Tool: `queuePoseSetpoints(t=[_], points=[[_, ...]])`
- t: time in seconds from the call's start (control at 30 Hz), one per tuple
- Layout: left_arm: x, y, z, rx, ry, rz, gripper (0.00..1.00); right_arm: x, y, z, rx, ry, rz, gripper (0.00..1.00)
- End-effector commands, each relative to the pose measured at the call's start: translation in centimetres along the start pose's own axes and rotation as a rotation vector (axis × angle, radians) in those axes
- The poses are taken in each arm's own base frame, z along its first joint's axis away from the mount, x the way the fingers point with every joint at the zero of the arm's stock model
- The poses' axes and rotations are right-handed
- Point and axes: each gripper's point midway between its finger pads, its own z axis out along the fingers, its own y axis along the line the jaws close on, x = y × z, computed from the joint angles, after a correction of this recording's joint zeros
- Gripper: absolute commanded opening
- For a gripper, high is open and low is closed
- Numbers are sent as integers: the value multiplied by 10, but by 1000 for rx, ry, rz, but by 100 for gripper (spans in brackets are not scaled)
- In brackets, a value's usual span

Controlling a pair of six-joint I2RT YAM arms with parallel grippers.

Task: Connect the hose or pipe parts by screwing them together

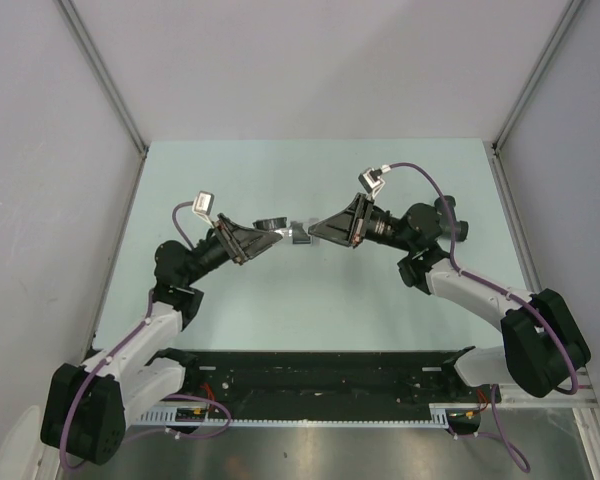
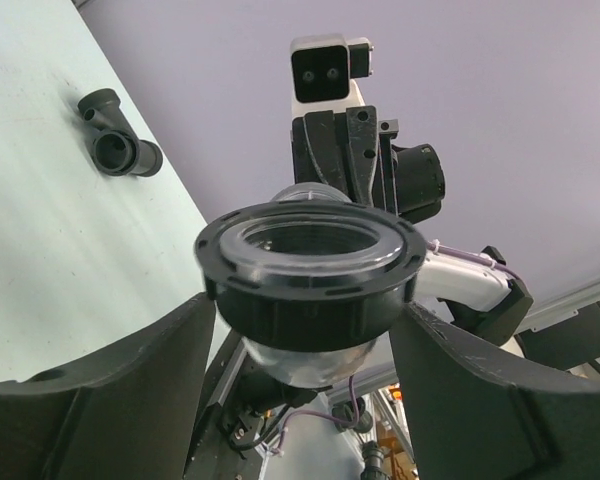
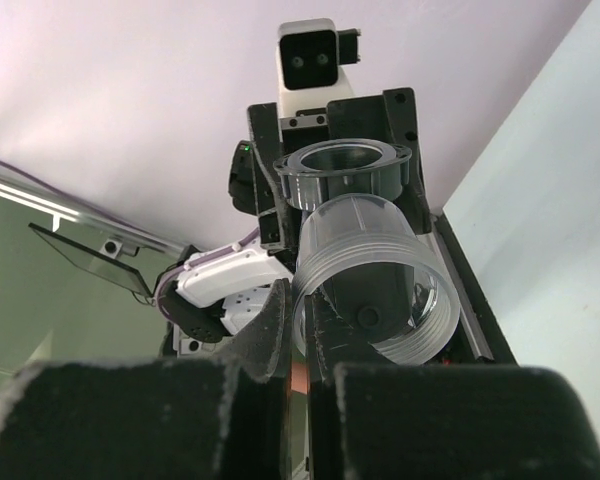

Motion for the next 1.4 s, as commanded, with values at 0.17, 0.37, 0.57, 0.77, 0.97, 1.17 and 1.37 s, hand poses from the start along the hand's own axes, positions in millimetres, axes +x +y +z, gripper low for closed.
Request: queuePoseSetpoints(t=[0.17, 0.37, 0.57, 0.77, 0.97, 1.17, 1.37], points=[[-5, -16, 3, 53, -8, 45, 77, 6, -1, 1, 20, 11, -96, 0], [-5, -16, 3, 54, -5, 65, 63, 13, -2, 4, 21, 27, -98, 0], [-2, -13, 3, 53, 10, 81, 40, 22, -9, 4, 40, 62, -122, 0], [2, -10, 3, 54, 39, 107, 20, 22, -12, -1, 59, 74, -127, 9], [1, -7, 2, 57, 81, 146, 0, -3, -32, -35, 205, 27, -198, 51], [-9, 3, 1, 12, 129, 209, 0, -64, -53, -87, 421, -180, -306, 74], [-33, 30, -10, -297, 145, 413, 0, -149, -125, -172, 1010, -363, -507, 76]])
